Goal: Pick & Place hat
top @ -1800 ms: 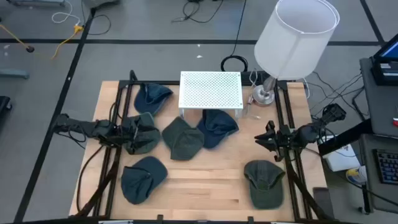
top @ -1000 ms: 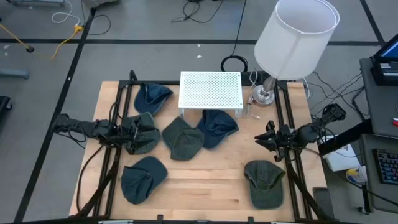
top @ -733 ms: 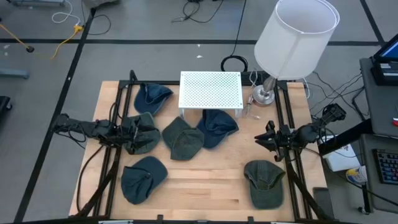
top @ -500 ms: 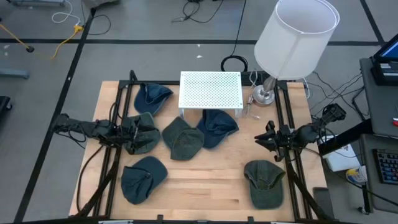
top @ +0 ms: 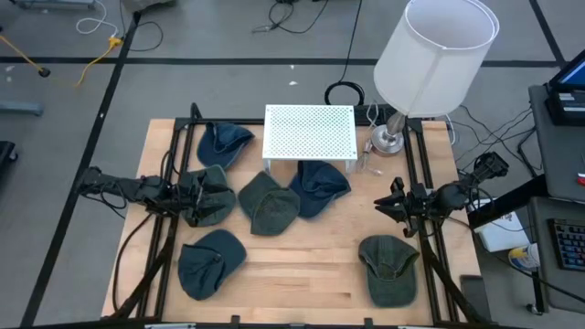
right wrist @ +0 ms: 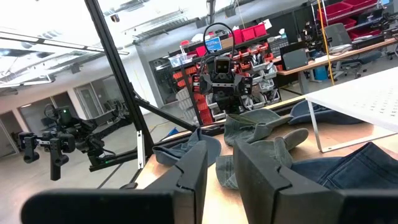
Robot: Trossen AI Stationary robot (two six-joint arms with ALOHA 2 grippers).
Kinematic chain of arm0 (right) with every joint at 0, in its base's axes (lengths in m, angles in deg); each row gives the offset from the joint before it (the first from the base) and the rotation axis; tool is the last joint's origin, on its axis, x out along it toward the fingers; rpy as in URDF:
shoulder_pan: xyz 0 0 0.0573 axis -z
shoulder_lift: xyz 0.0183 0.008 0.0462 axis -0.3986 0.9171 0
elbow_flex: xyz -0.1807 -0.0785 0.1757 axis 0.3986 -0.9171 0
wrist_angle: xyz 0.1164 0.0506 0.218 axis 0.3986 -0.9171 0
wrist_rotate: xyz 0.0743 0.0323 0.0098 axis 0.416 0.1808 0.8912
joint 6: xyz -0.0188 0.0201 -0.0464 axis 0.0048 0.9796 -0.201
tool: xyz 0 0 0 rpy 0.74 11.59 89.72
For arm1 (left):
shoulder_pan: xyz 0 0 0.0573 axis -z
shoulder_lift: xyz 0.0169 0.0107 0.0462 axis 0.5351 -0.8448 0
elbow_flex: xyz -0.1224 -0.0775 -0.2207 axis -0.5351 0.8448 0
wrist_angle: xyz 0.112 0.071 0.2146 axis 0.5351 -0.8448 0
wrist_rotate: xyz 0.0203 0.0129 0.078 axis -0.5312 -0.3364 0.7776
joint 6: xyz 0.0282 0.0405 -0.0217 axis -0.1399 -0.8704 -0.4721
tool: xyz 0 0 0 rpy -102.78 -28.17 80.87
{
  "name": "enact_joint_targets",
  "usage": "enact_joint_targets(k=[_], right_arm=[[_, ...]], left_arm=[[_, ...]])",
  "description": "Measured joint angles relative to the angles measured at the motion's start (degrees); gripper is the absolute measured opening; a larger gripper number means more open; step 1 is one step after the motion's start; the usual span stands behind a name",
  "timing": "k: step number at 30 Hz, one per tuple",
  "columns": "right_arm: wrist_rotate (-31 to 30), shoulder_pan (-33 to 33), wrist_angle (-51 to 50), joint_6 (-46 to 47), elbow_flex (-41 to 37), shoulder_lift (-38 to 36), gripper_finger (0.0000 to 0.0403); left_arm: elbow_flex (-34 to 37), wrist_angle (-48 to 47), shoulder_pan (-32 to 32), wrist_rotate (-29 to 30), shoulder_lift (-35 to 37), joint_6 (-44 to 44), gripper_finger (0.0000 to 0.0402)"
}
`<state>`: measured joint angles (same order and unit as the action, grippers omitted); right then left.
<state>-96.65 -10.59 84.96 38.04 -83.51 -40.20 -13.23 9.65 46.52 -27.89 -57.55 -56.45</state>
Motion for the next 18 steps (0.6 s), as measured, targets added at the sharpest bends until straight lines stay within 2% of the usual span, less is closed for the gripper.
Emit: enact_joint_targets(k=[18], right_arm=[[0.0,0.0,-0.2,-0.4,0.0,0.0,0.0070]], left_arm=[[0.0,0.0,0.0,0.0,0.0,0.0,0.0306]])
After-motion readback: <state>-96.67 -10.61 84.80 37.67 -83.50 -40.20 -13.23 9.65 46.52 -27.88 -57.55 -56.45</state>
